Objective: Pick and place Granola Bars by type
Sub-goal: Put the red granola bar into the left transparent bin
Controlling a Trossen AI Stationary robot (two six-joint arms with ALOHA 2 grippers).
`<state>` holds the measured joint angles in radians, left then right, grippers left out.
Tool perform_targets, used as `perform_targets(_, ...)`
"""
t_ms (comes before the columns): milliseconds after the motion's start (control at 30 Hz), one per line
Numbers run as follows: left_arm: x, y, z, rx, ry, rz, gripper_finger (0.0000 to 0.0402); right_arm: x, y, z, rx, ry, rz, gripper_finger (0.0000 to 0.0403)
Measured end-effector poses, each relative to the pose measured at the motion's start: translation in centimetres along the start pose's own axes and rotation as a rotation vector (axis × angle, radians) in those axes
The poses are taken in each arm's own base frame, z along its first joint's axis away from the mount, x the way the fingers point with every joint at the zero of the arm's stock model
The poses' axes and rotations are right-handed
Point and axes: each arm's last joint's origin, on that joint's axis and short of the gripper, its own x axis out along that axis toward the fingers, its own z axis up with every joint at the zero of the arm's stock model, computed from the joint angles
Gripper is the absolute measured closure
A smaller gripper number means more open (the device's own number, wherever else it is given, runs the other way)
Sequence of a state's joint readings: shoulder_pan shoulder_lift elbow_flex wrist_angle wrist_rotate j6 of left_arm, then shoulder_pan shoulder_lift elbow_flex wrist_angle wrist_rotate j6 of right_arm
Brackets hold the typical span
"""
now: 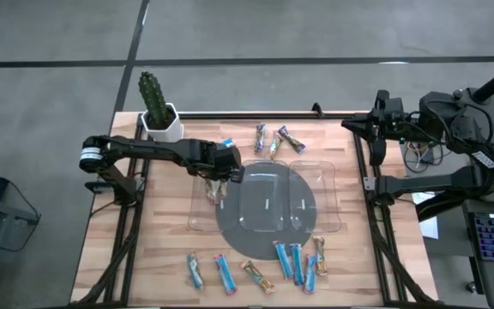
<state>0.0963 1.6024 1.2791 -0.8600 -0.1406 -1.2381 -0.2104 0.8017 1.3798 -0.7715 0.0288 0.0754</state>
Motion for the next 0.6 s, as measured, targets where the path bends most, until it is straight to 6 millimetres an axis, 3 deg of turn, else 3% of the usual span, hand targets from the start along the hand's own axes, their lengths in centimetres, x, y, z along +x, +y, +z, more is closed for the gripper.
perform_targets(167,0.35,-0.06,-0.06,-0.029,-0.003,-0.025,0.0384,0.0,0.0,0.0,-0.001,0.0,0.0,0.0394)
perform_targets(467,0.32,-0.14,-0.08,-0.031,0.009,-0.035,0.0325,0.03,0.0,-0.02,-0.003,0.002,0.001,0.0394)
perform_targets(600,-0.38,-0.74,0.16,0.072,0.018,-0.072,0.0316,0.03,0.0,-0.01,-0.004,0.002,0.001,0.0394)
